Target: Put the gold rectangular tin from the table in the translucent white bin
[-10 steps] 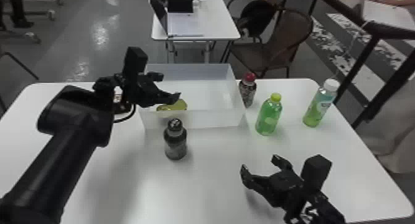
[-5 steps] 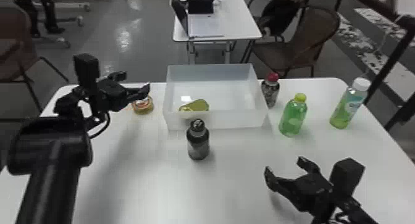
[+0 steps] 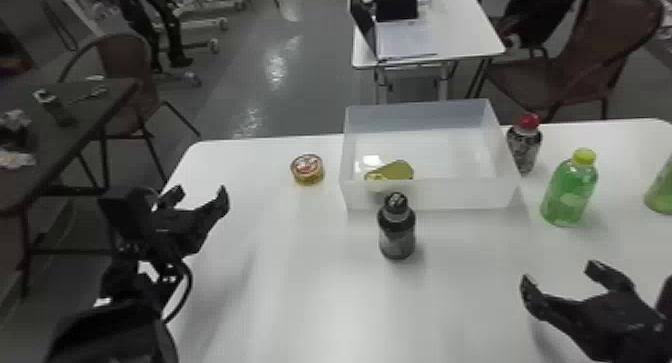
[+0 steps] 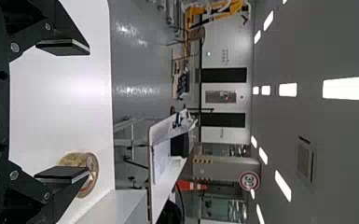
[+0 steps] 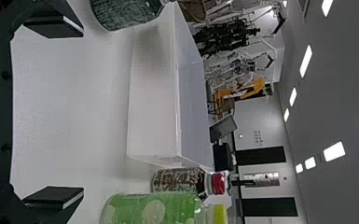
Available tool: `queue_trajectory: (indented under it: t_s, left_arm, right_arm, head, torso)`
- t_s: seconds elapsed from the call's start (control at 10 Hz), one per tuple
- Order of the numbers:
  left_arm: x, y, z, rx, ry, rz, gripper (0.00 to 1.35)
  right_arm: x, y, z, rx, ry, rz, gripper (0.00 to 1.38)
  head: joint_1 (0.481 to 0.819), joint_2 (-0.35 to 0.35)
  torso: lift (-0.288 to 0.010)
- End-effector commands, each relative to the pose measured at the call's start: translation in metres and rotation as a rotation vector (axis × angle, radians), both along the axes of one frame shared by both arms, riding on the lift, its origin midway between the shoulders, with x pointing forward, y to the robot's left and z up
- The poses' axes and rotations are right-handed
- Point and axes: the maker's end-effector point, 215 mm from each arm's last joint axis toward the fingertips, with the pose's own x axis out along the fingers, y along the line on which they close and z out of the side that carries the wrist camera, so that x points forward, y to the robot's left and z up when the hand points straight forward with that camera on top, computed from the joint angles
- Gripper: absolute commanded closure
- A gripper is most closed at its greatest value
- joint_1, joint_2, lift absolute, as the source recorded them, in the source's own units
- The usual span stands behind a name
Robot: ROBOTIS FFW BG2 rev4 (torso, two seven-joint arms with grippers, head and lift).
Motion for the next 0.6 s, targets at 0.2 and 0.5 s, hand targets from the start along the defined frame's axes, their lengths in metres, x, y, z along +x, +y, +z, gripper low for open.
queue_trajectory:
  t_s: [0.2, 0.5]
  left_arm:
    - [-0.075, -0.030, -0.027, -0.008, -0.055, 0.088, 0.37]
    - [-0.121, -0.084, -0.059, -0.047, -0.061, 0.072, 0.37]
  right_arm:
    - [-0.009, -0.019, 0.006, -0.033, -0.007, -0.032, 0.10]
    - [-0.015, -0.020, 0.007, -0.040, -0.010, -0.041, 0.10]
  head:
    - [0.695, 0.269]
    - [0.695, 0.217]
  torso:
    - [-0.128]
    - [-0.128]
